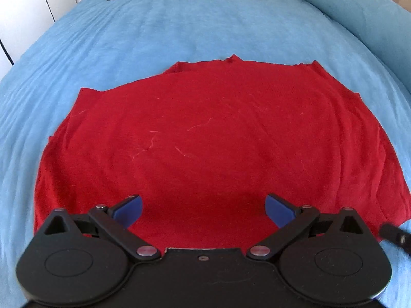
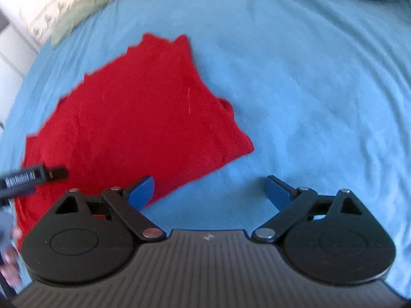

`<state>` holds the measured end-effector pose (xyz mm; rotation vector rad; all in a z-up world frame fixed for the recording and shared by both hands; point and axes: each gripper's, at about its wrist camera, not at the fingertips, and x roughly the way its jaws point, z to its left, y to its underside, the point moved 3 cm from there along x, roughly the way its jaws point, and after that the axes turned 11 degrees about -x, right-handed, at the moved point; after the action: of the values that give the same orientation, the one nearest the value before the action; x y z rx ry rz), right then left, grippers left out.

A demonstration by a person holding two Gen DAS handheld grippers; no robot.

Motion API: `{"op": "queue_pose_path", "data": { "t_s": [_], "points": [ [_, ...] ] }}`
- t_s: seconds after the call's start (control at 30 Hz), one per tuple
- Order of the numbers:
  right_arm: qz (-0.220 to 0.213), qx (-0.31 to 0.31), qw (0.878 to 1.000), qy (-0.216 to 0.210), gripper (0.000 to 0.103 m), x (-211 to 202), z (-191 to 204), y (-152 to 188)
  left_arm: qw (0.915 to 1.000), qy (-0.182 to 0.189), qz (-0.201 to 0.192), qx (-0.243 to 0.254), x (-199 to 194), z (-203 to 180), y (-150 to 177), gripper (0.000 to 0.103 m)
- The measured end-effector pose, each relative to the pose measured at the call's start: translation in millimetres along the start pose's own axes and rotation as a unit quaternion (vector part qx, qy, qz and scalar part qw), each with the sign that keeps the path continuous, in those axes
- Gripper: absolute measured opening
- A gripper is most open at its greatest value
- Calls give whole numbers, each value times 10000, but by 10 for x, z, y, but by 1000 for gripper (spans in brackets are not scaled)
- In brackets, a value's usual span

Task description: Fold small clothes

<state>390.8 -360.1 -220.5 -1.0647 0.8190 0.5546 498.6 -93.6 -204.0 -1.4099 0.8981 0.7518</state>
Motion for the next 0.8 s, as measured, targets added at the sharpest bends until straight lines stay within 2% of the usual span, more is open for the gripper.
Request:
{"op": "queue_pose_path", "data": {
  "t_s": [0.03, 0.1, 0.2, 0.27, 0.47, 0.53, 0.6, 0.63, 0.7, 0.8],
  "points": [
    [-92, 24, 9999, -85, 102, 22, -1, -48, 10000, -8, -7, 14, 4, -5, -8, 103],
    [-192, -27, 9996, -200, 88, 81, 14, -148, 10000, -34, -37, 32, -21, 8, -1, 103],
    [-330, -90, 9989, -321, 81, 211, 49, -352, 9999, -61, -92, 15, -8, 14, -25, 103],
    [-360, -171, 9983, -436, 80, 317, 20, -462, 9999, -55, -86, -32, -5, 31, -44, 103],
    [-133, -652, 9907, -1187, 77, 636, -21, -810, 9999, 49, -157, 14, 8, 36, -106, 103],
    [-30, -874, 9875, -1314, 70, 707, -12, -893, 9998, 13, -208, 78, 37, 42, -116, 103],
    [50, -1088, 9855, -1301, 52, 740, 21, -938, 9997, -51, -227, 55, 93, 55, -117, 103],
    [95, -1191, 9846, -1278, 49, 743, 54, -960, 9998, -51, -201, 1, 136, 73, -115, 103],
    [106, -1314, 9839, -1205, 32, 696, 124, -987, 9998, -13, -99, -157, 243, 105, -106, 103],
    [45, -1402, 9827, -1206, 28, 521, 267, -1059, 9993, 72, -55, -362, 335, 145, -101, 103]
  ]
}}
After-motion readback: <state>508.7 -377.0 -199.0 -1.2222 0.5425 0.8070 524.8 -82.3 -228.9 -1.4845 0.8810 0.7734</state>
